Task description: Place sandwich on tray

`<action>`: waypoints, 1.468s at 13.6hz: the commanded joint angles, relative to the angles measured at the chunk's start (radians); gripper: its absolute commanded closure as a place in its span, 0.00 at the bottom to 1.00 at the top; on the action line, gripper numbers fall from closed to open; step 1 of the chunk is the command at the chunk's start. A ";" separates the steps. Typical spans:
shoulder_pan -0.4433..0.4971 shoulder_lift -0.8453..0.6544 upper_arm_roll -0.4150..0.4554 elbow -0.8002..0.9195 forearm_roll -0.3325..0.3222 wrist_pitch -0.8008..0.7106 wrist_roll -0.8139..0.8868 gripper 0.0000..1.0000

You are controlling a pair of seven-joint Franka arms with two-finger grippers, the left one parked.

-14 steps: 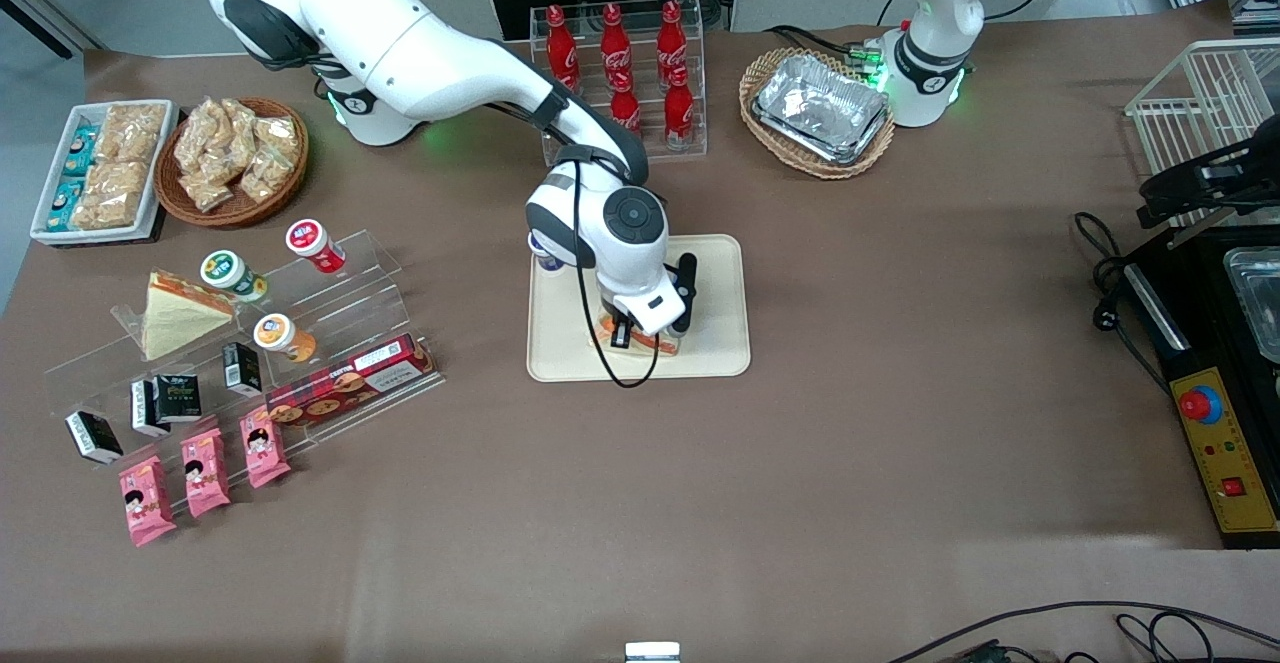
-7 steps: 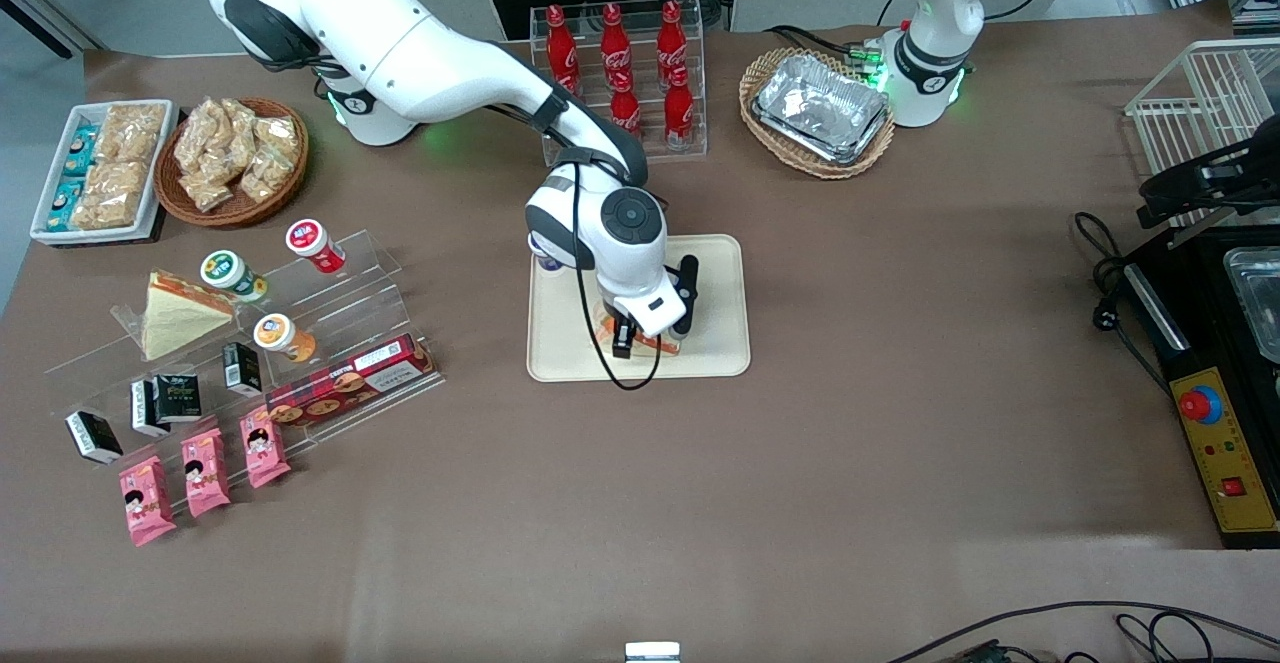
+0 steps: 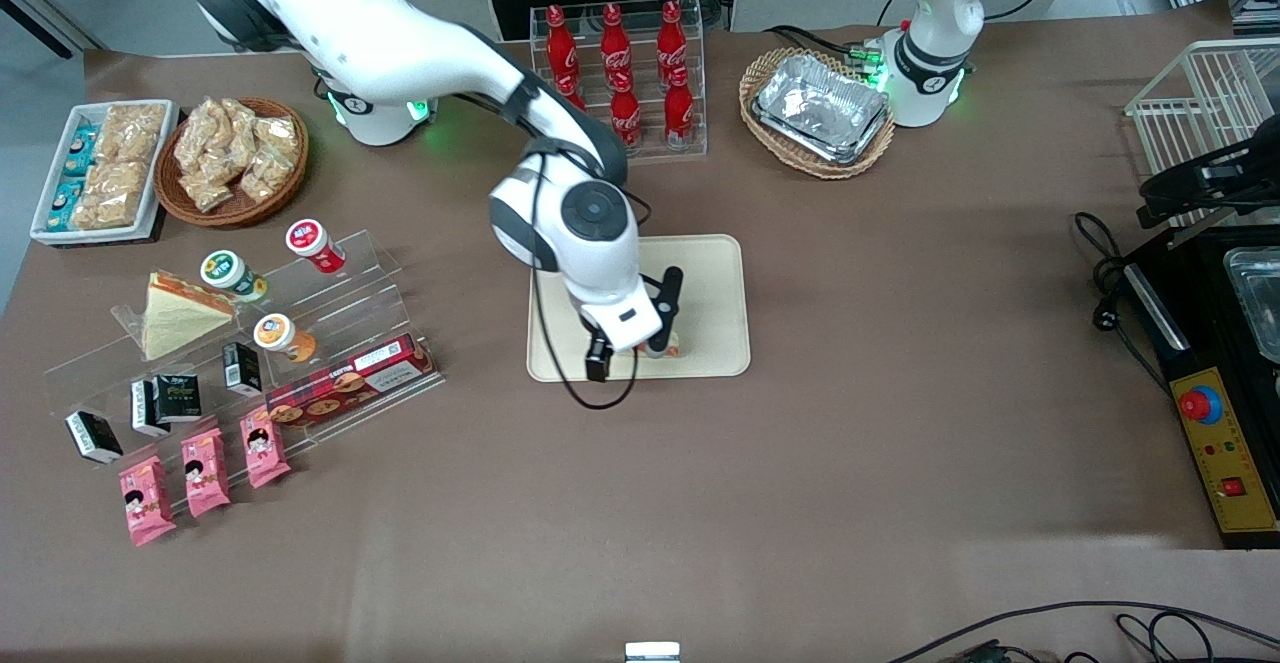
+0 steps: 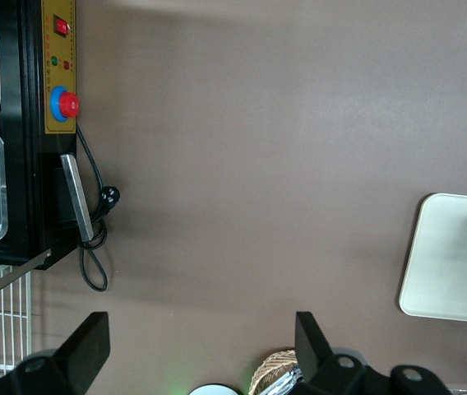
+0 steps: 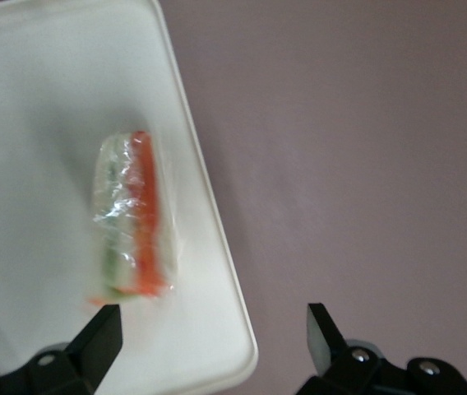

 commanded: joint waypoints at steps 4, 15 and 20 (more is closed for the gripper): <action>-0.171 -0.316 0.005 -0.015 0.153 -0.320 0.046 0.00; -0.474 -0.639 -0.101 -0.013 0.219 -0.602 0.304 0.00; -0.474 -0.677 -0.351 -0.013 0.334 -0.632 0.283 0.00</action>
